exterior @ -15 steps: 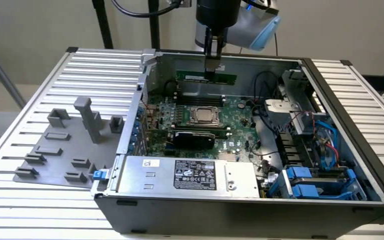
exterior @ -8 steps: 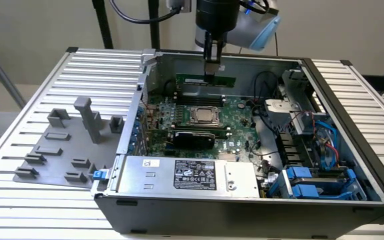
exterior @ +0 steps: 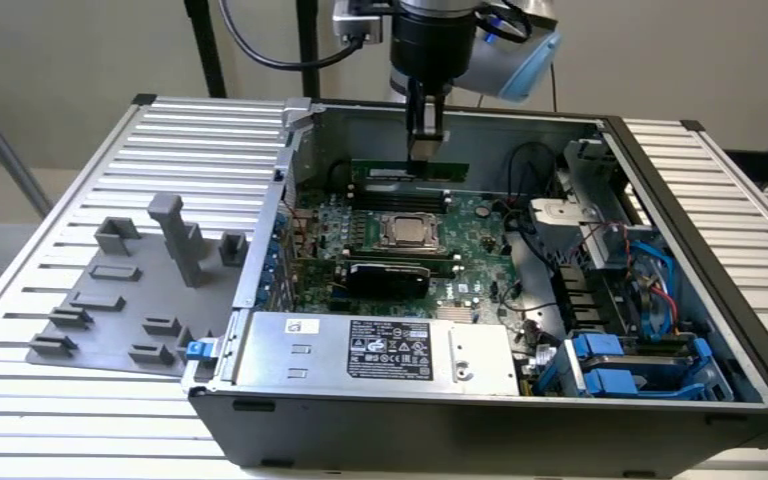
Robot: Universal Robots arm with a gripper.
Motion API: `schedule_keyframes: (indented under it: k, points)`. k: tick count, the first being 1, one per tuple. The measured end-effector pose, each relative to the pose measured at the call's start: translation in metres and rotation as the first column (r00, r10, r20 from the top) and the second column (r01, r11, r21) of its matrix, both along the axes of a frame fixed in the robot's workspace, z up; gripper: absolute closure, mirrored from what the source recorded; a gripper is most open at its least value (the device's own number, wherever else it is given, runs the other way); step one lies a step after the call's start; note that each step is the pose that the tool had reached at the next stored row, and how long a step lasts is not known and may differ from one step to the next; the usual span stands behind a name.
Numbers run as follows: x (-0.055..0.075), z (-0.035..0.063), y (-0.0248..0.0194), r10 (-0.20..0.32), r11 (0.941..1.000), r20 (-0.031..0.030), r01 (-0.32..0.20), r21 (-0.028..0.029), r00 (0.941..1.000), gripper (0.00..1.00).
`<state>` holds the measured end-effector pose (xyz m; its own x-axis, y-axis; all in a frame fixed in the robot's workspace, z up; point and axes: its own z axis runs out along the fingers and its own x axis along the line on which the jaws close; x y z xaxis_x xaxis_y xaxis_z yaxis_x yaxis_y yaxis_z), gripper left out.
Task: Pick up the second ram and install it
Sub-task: 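Insert the second ram into the second slot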
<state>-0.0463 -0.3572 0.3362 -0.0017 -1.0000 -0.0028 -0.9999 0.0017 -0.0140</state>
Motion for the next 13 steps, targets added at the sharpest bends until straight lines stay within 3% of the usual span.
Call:
schedule_keyframes:
  k: [13]
  points:
    - [-0.001,-0.0237,-0.0003,-0.053,0.9986,0.0000,0.053,0.0001,0.9986,1.00]
